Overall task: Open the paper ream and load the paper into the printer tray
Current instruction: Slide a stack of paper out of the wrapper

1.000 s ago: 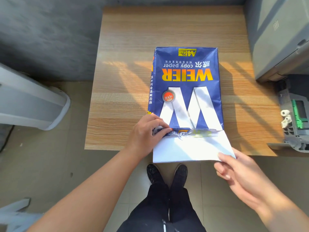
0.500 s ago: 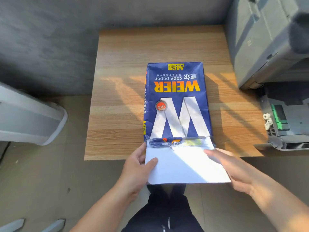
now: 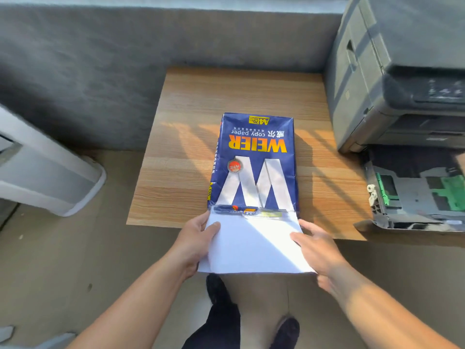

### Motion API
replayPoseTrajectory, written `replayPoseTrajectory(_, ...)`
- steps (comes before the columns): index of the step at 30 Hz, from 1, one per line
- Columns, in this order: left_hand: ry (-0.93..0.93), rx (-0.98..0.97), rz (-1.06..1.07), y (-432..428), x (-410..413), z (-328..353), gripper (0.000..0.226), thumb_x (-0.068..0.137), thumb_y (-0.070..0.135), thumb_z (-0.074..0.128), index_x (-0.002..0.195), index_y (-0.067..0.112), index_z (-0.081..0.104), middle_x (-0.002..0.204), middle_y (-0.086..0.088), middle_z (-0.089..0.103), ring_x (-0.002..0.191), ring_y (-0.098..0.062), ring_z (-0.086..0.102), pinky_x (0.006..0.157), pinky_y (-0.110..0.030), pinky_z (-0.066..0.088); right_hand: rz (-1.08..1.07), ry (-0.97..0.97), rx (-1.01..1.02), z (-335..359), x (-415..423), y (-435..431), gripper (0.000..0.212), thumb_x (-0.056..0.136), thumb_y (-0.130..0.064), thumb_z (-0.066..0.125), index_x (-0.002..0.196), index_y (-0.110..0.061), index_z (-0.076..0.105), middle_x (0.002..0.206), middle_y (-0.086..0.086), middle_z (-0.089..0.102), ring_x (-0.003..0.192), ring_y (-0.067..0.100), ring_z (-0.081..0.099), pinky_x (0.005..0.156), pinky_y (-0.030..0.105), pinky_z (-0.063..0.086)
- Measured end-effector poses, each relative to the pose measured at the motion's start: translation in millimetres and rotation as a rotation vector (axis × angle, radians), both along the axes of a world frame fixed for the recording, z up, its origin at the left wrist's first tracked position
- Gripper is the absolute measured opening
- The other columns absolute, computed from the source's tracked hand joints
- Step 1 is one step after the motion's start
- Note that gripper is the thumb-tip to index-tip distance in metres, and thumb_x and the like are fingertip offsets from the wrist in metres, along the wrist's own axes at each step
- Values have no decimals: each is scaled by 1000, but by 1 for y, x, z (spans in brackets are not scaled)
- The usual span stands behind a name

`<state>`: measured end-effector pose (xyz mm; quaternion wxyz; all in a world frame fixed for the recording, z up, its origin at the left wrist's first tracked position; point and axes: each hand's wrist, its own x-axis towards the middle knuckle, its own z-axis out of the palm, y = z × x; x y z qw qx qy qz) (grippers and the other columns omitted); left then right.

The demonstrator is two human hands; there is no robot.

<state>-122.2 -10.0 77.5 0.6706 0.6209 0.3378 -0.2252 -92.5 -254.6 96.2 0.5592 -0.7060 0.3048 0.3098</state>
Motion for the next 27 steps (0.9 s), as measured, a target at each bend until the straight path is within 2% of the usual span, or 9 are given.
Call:
replayPoseTrajectory(4, -11, 40, 77, -13, -3, 6, 24, 104, 12, 52, 118, 14, 72, 107, -6, 80, 86, -21, 76, 72, -33, 63, 24, 108, 0, -10, 23, -8, 29, 93, -5, 59, 114, 12, 69, 88, 17, 69, 70, 28, 67, 48, 22, 49)
replayPoseTrajectory(9, 14, 51, 131, -15, -2, 10, 17, 101, 16, 58, 107, 17, 75, 98, -6, 80, 74, -17, 75, 54, -28, 59, 74, 220, 31, -12, 37, -15, 27, 91, -23, 65, 100, 1, 73, 91, 19, 76, 73, 30, 69, 51, 27, 45)
replayPoseTrajectory(13, 34, 58, 157, -11, -1, 4, 15, 99, 17, 62, 105, 15, 76, 93, -5, 82, 74, -20, 76, 59, -29, 60, 102, 255, 58, -28, 38, -21, 61, 61, -36, 75, 112, -3, 74, 101, 23, 76, 86, 36, 63, 76, 43, 40)
replayPoseTrajectory(15, 59, 49, 163, -9, -2, 0, 13, 98, 19, 65, 102, 15, 76, 91, -4, 82, 72, -20, 77, 58, -30, 60, 84, 281, 104, -21, 35, -17, 49, 75, -28, 74, 114, 2, 72, 107, 24, 76, 85, 36, 69, 73, 40, 50)
replayPoseTrajectory(17, 98, 42, 148, -7, -6, -3, 15, 98, 23, 66, 100, 12, 76, 91, -7, 82, 71, -21, 77, 57, -33, 60, 71, 294, 157, -15, 32, -12, 25, 98, -15, 61, 113, 4, 68, 105, 23, 76, 76, 33, 73, 55, 31, 58)
replayPoseTrajectory(19, 139, 51, 133, -4, -10, -10, 21, 97, 25, 66, 95, 7, 75, 92, -12, 82, 71, -23, 75, 63, -34, 60, 39, 279, 191, -20, 28, -9, 17, 101, -5, 54, 112, -1, 67, 109, 22, 77, 82, 34, 77, 49, 31, 60)
replayPoseTrajectory(23, 168, 110, 63, -1, -20, -27, 32, 98, 35, 65, 79, 10, 72, 84, -9, 81, 69, -22, 70, 72, -34, 51, 0, 207, 184, -33, 16, -1, 23, 98, 3, 54, 112, -8, 70, 119, 30, 73, 107, 46, 72, 85, 57, 59)
replayPoseTrajectory(25, 176, 137, 32, 0, -21, -34, 35, 97, 39, 64, 75, 13, 70, 80, -7, 80, 68, -21, 68, 73, -35, 49, -15, 196, 179, -37, 11, -1, 26, 99, 4, 54, 112, -10, 71, 115, 29, 75, 109, 49, 71, 90, 63, 56)
replayPoseTrajectory(27, 178, 112, 16, 3, -18, -37, 36, 98, 40, 62, 80, 11, 71, 83, -7, 81, 71, -22, 71, 74, -35, 52, -38, 175, 195, -40, 9, -2, 30, 99, 4, 54, 118, -11, 70, 114, 27, 76, 108, 50, 71, 87, 59, 58)
